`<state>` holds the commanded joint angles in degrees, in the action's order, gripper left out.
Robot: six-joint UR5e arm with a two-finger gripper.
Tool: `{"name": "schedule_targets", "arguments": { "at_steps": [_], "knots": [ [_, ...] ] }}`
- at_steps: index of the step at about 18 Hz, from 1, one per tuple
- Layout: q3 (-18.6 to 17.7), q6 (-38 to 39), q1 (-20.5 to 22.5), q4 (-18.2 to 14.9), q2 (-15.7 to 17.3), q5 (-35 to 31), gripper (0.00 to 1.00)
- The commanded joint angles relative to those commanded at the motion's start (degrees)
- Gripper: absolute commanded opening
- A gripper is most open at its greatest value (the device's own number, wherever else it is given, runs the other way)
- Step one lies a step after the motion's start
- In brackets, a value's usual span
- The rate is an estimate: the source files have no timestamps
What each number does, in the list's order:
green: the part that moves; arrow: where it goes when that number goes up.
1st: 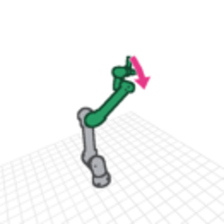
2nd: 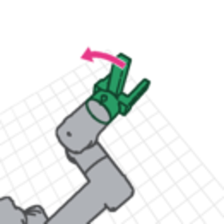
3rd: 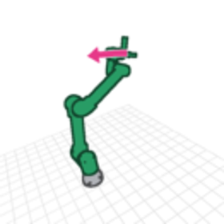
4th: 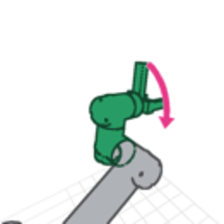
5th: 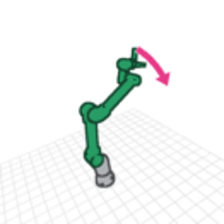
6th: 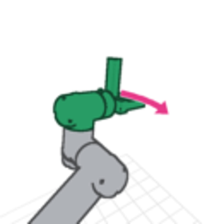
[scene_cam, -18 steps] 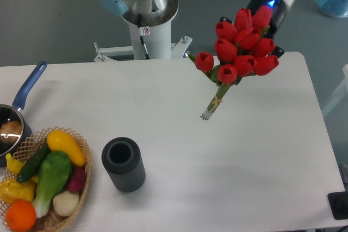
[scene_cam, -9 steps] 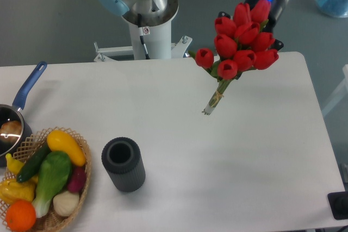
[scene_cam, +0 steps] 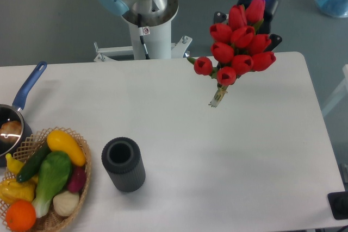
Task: Place the flowers on the table
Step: 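Hold the red tulip bunch by the stems and rotate the gripper downward, then swing the tulips blooms-down and lower them toward the table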
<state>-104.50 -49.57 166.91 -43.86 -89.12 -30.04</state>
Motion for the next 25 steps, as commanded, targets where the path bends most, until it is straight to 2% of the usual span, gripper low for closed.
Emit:
{"name": "schedule_targets", "arguments": {
  "at_steps": [2, 5, 9, 15, 18, 20, 25],
  "knots": [
    [0.0, 0.0, -0.8, -0.09, 0.09, -2.9, 0.45],
    [-0.09, 0.09, -2.29, -0.17, 1.31, -10.62, 0.45],
    [-0.26, 0.35, -6.15, -1.67, 2.11, -25.64, 0.44],
    [-0.44, 0.26, -12.83, -2.55, -0.26, -41.91, 0.44],
    [-0.18, 0.09, -16.52, -2.64, -3.59, -49.56, 0.44],
    [0.44, 0.18, -19.33, -2.37, -7.36, -52.91, 0.44],
    [1.85, 0.18, -21.98, -2.64, -14.23, -56.52, 0.44]
  ]
}}
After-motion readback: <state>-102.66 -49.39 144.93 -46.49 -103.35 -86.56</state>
